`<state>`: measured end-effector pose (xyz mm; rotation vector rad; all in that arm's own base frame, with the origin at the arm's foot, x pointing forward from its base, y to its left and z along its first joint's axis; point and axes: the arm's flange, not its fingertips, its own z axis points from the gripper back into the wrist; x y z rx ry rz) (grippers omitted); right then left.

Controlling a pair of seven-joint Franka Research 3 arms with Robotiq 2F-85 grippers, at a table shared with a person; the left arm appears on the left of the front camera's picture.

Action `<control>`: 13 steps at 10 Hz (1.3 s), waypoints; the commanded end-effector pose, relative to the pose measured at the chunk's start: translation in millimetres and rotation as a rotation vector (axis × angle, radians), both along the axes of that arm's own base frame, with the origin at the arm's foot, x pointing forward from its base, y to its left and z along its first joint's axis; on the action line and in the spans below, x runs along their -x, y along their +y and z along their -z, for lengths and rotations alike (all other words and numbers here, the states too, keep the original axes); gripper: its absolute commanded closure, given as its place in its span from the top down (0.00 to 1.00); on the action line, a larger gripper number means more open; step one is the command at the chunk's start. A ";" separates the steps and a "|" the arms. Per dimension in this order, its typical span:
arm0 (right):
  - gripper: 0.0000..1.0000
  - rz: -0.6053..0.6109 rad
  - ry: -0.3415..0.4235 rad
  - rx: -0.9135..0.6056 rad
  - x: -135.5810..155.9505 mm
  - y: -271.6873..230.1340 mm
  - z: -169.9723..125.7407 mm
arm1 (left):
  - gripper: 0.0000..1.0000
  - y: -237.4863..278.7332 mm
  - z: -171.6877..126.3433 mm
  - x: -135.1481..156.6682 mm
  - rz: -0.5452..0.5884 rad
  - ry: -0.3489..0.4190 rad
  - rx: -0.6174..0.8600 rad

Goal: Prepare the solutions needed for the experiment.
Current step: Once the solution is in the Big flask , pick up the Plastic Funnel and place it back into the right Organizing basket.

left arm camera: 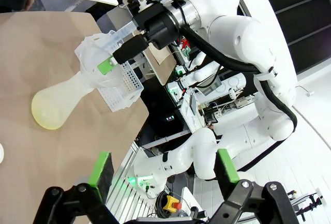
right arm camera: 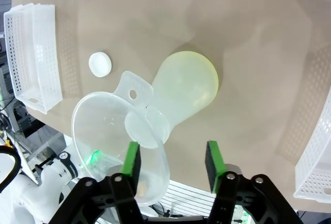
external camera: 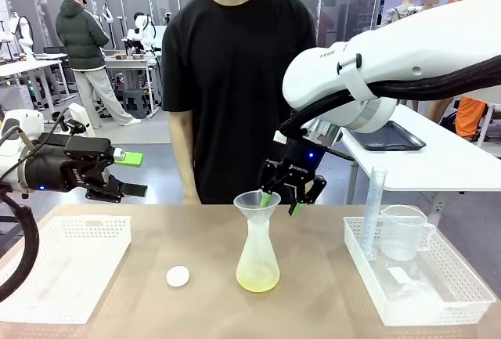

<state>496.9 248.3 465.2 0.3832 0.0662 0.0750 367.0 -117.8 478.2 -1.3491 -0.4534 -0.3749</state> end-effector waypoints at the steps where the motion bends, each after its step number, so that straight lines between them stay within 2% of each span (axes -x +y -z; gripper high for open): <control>1: 0.45 0.042 0.014 -0.028 7.1 6.1 3.0 | 1.00 -2.6 -1.9 0.3 -0.002 0.006 0.028; 6: 0.00 0.051 0.042 -0.026 9.3 12.2 7.2 | 1.00 -2.6 -1.9 0.3 -0.002 0.006 0.028; 10: 0.00 0.053 0.047 -0.024 11.9 11.2 8.6 | 1.00 -2.6 -1.9 0.3 -0.002 0.006 0.028; 13: 0.00 0.051 0.003 -0.061 19.1 11.8 2.2 | 1.00 -2.6 -1.9 0.3 -0.002 0.006 0.028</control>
